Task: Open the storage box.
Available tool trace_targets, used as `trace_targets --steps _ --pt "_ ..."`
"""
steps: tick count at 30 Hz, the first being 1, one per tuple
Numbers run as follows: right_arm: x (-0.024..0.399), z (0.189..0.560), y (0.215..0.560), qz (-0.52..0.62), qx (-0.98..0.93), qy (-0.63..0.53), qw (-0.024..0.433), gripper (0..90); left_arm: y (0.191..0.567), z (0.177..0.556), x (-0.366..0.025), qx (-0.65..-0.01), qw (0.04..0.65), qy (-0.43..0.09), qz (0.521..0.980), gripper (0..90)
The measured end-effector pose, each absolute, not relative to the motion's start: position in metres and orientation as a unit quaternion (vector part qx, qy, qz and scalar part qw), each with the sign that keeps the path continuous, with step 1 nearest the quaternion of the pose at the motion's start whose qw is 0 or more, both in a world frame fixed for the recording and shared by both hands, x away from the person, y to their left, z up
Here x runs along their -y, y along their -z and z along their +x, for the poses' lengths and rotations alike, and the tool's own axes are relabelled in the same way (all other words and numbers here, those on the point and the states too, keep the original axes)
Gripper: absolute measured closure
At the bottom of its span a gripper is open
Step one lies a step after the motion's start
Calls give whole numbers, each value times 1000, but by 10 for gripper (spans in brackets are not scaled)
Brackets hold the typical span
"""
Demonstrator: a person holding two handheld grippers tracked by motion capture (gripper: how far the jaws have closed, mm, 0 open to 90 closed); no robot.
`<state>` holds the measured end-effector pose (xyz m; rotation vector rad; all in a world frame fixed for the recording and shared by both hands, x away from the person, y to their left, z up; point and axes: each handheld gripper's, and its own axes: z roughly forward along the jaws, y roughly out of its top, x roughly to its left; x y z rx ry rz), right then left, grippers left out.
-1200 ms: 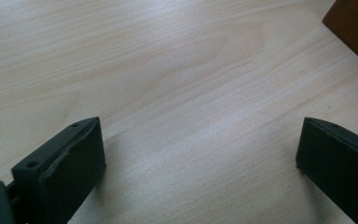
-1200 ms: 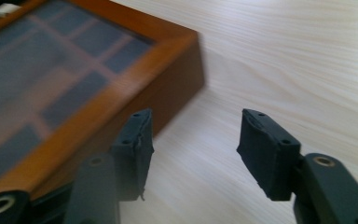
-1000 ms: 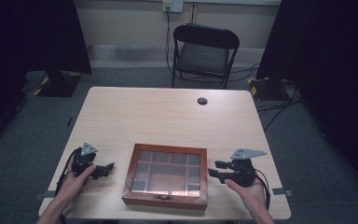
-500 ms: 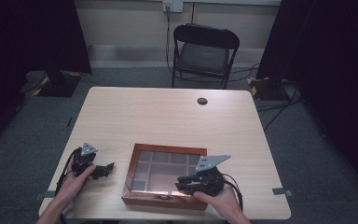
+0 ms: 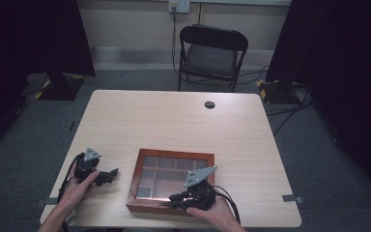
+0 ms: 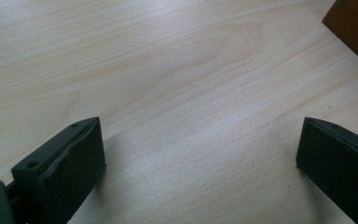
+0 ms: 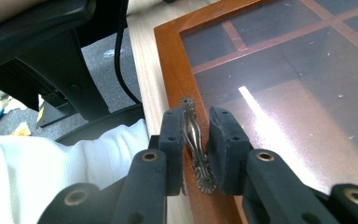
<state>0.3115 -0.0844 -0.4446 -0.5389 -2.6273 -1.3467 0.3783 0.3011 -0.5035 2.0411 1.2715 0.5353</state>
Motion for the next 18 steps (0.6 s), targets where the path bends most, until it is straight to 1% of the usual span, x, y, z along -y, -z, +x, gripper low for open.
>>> trace_targets --steps 4,8,18 --pt "85 311 445 -173 874 449 67 775 503 378 -301 -487 332 -205 781 4" --pt "85 311 446 -168 874 451 67 816 503 378 -301 -487 332 -205 781 4" --pt "86 312 443 -158 880 442 66 831 503 378 -301 -487 332 -205 781 5"
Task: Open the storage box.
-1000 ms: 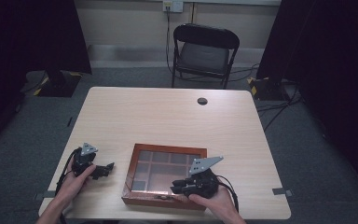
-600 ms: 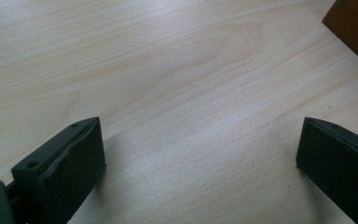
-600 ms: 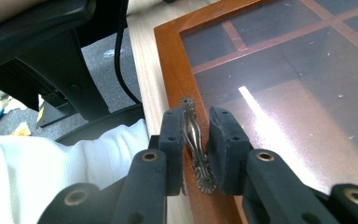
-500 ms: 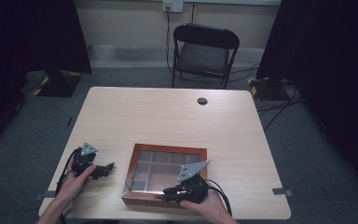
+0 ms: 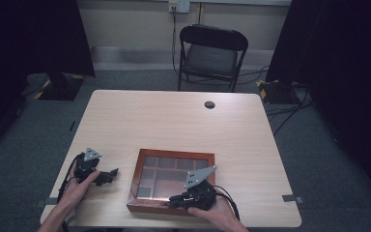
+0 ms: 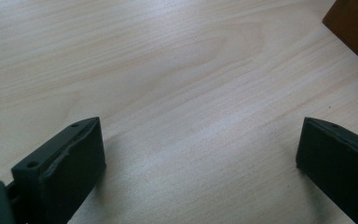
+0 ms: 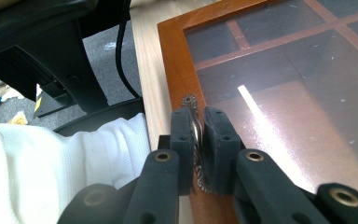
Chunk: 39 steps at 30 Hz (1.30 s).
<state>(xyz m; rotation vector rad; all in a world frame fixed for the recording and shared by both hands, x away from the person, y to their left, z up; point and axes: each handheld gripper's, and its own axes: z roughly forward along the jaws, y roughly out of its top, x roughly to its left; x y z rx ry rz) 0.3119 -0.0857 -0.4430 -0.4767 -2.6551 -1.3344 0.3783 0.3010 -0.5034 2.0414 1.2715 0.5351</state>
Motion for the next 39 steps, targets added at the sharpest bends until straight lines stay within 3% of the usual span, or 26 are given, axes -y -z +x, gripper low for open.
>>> trace_targets --steps 6,16,22,32,39 --pt "88 313 442 -156 882 440 69 832 503 378 -301 -482 335 -200 784 9" --pt "96 318 429 -152 873 457 78 833 499 375 -301 -469 339 -193 792 155" --pt "96 320 424 -154 874 454 84 834 496 374 -298 -449 349 -178 803 158" --pt "96 325 413 -152 874 452 95 834 485 369 -293 -420 417 -150 792 156" --pt "96 330 405 -150 874 451 102 834 477 362 -283 -390 437 -156 795 164"
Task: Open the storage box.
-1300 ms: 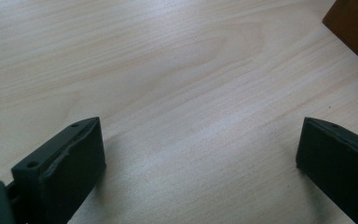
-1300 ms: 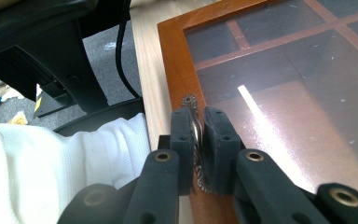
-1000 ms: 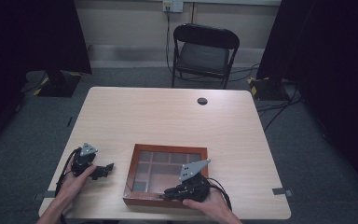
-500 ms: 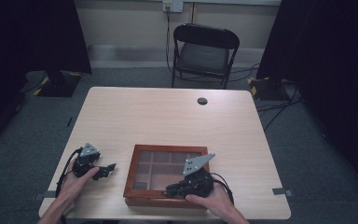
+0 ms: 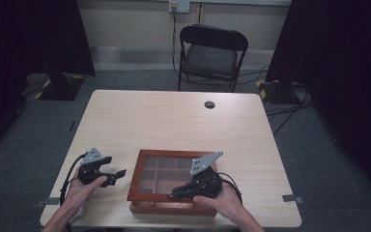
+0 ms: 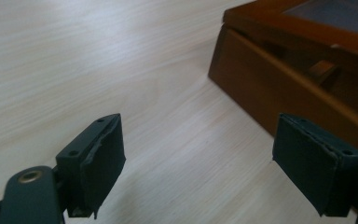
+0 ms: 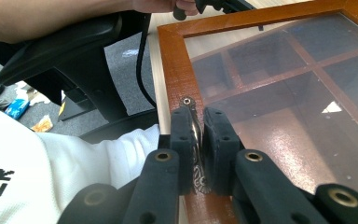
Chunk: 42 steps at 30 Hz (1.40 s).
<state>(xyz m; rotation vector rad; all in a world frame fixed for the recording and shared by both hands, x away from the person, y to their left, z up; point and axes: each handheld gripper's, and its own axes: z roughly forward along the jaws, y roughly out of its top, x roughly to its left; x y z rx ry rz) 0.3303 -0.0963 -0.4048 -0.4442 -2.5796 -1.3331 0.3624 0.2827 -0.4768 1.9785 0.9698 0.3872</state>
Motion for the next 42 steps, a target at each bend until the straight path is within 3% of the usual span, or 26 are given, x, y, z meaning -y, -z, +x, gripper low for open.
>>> trace_targets --steps 5,27,41,42 --pt "96 333 400 -149 874 451 104 834 473 359 -277 -386 460 -130 789 177" --pt "96 344 371 -144 875 451 96 834 458 343 -245 -302 500 -144 799 172" --pt "98 347 365 -145 873 456 91 831 454 344 -238 -285 520 -156 790 168" --pt "97 347 365 -148 873 456 91 798 454 344 -238 -285 519 -157 791 167"
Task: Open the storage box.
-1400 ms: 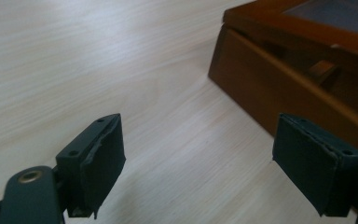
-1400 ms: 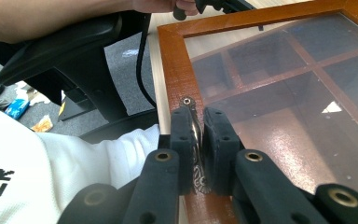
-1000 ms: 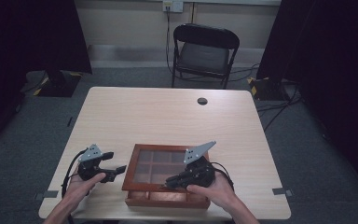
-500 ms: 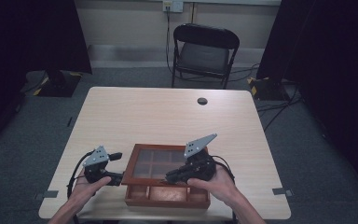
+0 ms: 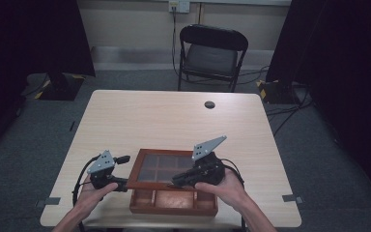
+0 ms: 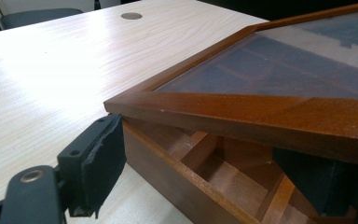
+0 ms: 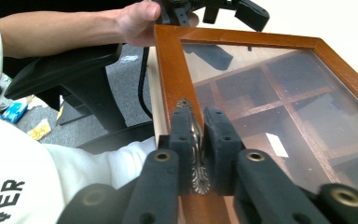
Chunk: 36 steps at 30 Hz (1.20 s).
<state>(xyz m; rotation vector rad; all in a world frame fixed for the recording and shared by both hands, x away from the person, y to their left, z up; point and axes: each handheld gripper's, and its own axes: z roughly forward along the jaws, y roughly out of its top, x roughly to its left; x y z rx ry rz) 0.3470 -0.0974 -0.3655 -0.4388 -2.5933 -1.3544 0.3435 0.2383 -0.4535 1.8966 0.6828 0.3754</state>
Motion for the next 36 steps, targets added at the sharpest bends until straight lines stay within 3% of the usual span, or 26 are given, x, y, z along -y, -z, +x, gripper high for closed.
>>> trace_targets --steps 16,30,36 --pt "132 344 367 -220 845 486 39 265 452 344 -238 -279 524 -161 789 186" --pt "170 327 377 -239 815 527 -10 152 446 346 -238 -280 535 -160 781 195" --pt "177 323 382 -237 813 531 -23 157 441 348 -236 -276 541 -158 779 195"
